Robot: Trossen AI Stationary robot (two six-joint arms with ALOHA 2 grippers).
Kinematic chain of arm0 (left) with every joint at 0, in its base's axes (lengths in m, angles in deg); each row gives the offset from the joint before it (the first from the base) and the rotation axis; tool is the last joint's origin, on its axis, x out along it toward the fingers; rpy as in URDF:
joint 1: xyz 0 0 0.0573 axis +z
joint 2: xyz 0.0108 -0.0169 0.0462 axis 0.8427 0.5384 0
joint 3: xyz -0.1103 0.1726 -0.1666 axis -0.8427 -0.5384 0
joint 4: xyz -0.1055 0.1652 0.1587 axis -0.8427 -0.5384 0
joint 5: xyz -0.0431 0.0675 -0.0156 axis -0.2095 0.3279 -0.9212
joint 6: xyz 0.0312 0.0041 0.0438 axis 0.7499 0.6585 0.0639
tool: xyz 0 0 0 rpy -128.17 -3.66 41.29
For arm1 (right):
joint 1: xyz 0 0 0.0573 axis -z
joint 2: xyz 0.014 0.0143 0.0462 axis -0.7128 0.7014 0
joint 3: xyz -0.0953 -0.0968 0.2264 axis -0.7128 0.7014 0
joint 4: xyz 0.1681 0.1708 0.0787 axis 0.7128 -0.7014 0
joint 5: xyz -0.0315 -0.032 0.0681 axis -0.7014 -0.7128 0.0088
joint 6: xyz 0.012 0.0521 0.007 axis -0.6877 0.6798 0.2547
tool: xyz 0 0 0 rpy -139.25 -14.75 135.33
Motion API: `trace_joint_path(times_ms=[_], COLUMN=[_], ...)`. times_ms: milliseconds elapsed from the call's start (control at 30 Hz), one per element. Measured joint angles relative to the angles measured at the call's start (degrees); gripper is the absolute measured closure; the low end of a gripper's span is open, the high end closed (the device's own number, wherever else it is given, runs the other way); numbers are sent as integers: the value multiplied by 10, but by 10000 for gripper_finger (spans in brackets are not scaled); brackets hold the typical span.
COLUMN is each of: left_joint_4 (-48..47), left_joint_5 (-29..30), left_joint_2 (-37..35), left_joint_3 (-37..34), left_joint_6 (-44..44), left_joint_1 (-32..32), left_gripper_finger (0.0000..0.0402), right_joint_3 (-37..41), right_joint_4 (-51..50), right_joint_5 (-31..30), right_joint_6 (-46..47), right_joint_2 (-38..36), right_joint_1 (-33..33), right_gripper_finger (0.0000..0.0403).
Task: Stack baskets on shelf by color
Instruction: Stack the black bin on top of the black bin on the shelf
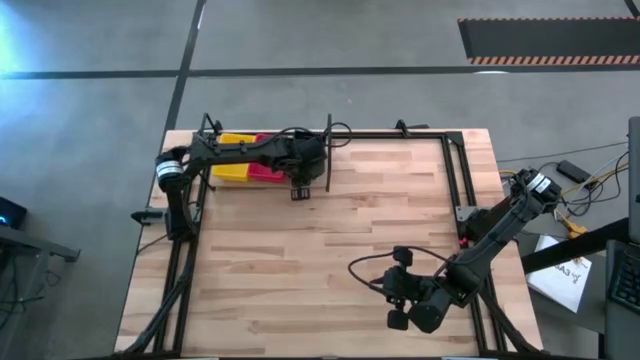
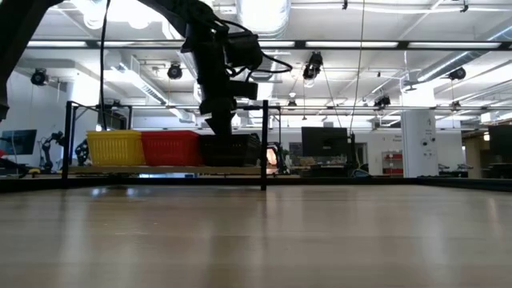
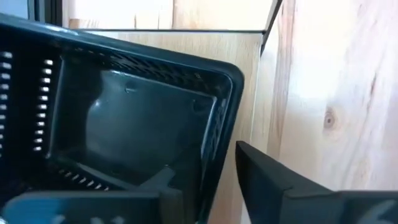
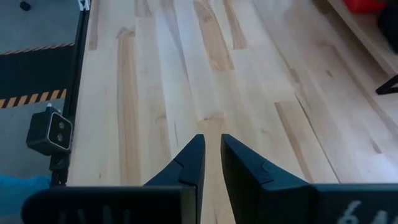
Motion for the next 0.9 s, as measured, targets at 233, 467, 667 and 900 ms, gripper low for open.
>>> trace_joint_path(times_ms=[233,467,667,900], left_joint_4=[2,4,4,3], left_joint_5=[-21,-55,-55,-54], left_joint_2=[0,-1,-1,-2], left_joint_3=[9,12,13,13], left_joint_6=[-29,-31,-31,-31], left_joint_1=[-1,-1,-1,-1], left_gripper_finger=[376,390,361,285], right_joint_3=[0,0,0,0], right_joint_4=[0,0,0,0], right_joint_5=[-1,-1,0,0], right_joint_6=[-1,-1,-1,-1], right_joint_2=[0,0,0,0], right_joint_1=[0,0,0,0], right_gripper_finger=[360,360,360,360])
